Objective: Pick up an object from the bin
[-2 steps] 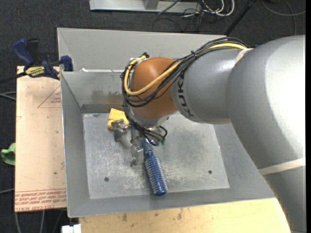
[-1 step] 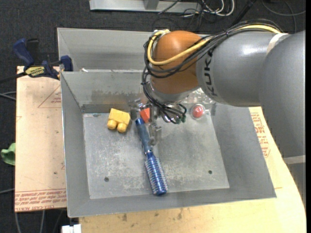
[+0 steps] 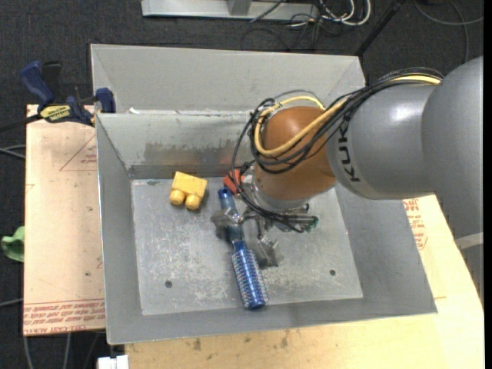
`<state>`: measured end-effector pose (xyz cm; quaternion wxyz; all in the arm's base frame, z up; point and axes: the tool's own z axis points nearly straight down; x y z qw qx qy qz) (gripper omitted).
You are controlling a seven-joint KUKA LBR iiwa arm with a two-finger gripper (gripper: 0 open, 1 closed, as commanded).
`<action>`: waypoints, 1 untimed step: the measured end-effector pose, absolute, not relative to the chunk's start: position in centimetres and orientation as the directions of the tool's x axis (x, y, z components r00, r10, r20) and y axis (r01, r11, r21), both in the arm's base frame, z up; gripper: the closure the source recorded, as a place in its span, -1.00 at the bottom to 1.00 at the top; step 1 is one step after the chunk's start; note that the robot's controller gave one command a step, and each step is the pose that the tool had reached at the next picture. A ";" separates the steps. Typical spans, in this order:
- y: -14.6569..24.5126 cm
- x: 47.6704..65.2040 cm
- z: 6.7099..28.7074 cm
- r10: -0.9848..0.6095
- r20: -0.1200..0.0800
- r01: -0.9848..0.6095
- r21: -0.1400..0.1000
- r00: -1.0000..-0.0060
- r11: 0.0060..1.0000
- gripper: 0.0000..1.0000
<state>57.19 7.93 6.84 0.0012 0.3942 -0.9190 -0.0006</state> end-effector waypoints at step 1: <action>8.0 57.4 7.1 -0.725 -0.002 -0.725 0.000 -0.689 0.689 1.00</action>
Offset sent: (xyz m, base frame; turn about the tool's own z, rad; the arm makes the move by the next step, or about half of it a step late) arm 0.0000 0.0000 0.0000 0.0000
